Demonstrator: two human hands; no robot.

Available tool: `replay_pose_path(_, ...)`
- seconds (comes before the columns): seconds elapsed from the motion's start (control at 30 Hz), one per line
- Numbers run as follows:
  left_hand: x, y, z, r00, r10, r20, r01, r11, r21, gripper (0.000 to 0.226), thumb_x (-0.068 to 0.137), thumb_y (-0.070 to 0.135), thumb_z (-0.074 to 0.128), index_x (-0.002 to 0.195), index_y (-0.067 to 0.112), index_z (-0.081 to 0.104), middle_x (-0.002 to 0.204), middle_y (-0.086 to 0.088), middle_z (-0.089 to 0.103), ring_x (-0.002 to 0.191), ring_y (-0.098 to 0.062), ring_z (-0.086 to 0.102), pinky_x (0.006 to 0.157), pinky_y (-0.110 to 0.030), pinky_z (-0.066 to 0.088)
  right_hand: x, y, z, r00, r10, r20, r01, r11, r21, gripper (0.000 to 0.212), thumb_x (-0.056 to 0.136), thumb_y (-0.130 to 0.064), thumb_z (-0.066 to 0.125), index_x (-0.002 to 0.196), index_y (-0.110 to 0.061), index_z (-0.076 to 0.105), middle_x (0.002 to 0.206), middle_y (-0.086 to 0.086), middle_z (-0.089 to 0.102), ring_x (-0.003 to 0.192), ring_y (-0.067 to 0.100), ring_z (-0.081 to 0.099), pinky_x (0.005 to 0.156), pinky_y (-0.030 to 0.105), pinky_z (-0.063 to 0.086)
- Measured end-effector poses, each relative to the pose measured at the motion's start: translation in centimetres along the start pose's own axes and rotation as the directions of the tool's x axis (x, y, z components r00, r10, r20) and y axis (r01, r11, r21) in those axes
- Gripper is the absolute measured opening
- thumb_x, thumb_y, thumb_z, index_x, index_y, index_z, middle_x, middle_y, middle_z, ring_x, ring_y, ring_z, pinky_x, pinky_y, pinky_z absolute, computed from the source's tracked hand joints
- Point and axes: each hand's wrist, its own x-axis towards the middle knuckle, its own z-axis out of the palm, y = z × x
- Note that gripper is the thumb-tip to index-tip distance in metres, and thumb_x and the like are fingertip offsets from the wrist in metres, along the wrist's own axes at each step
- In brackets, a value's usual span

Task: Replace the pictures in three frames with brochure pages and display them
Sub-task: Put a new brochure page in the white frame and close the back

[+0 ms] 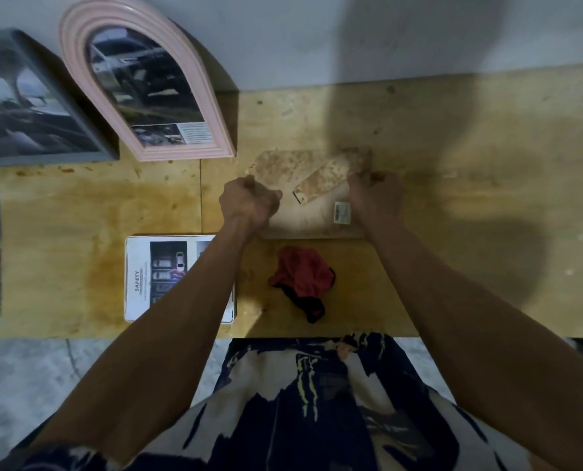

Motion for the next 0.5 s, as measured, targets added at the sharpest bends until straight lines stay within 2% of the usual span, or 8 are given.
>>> replay_pose_path(0.07,-0.3,-0.5,-0.8,1.000,0.021,-0.005,-0.021,1.000,0.003,0.060,0.076,0.032,0.086,0.126,0.007,0.061,0.117,-0.001,0.061,0.112,-0.017,0.058,0.097,-0.023,0.048,-1.1,-0.1,-0.1,1.000,0.021,0.019,-0.022,0.999,0.050,0.043,0.084,-0.046,0.067,0.112,-0.014,0.061,0.094,-0.004,0.057,0.076,0.012,0.056,0.062,0.026,0.043)
replay_pose_path(0.13,-0.5,-1.2,-1.8,0.999,0.047,-0.025,-0.047,0.999,-0.009,0.057,0.076,0.029,0.086,0.123,0.006,0.062,0.110,-0.002,0.062,0.109,-0.018,0.060,0.095,-0.024,0.049,-2.5,-0.2,0.4,0.999,0.005,0.053,-0.009,0.996,0.085,0.041,0.081,-0.048,0.068,0.097,-0.011,0.065,0.082,-0.002,0.060,0.068,0.011,0.060,0.054,0.028,0.047)
replay_pose_path(0.2,-0.6,-1.9,-3.2,0.998,0.056,-0.033,-0.058,0.998,-0.038,0.055,0.077,0.026,0.085,0.122,0.005,0.061,0.104,0.000,0.064,0.101,-0.017,0.060,0.093,-0.025,0.050,-4.1,-0.6,1.3,0.998,0.003,0.069,-0.014,0.987,0.158,0.038,0.076,-0.047,0.072,0.088,-0.013,0.064,0.084,0.000,0.066,0.072,0.014,0.067,0.062,0.035,0.058)
replay_pose_path(0.27,-0.4,-3.1,-4.8,0.998,0.063,-0.024,-0.065,0.995,-0.071,0.056,0.075,0.027,0.087,0.121,0.007,0.062,0.106,-0.001,0.068,0.099,-0.018,0.063,0.094,-0.030,0.053,-5.7,-0.9,2.3,0.998,-0.016,0.057,0.005,0.983,0.184,0.039,0.075,-0.045,0.074,0.096,-0.015,0.061,0.094,0.001,0.066,0.075,0.012,0.065,0.068,0.036,0.058)
replay_pose_path(0.37,-0.2,-5.3,-8.0,0.997,0.082,-0.009,-0.083,0.992,-0.091,0.046,0.073,0.028,0.088,0.107,0.012,0.062,0.102,-0.001,0.070,0.096,-0.020,0.067,0.090,-0.034,0.057,-8.6,-1.3,4.0,0.996,-0.039,0.074,0.026,0.984,0.174,0.062,0.075,-0.048,0.076,0.123,-0.013,0.055,0.110,0.001,0.063,0.082,0.009,0.061,0.061,0.027,0.050)
replay_pose_path(0.5,-0.3,-8.7,-12.9,0.995,0.100,-0.004,-0.100,0.987,-0.124,0.042,0.071,0.025,0.090,0.101,0.013,0.063,0.103,-0.005,0.073,0.093,-0.022,0.069,0.084,-0.037,0.059,-13.2,-0.8,7.0,0.994,-0.027,0.108,0.004,0.978,0.208,0.074,0.067,-0.053,0.083,0.122,-0.017,0.051,0.109,-0.001,0.061,0.093,0.018,0.064,0.081,0.041,0.058)
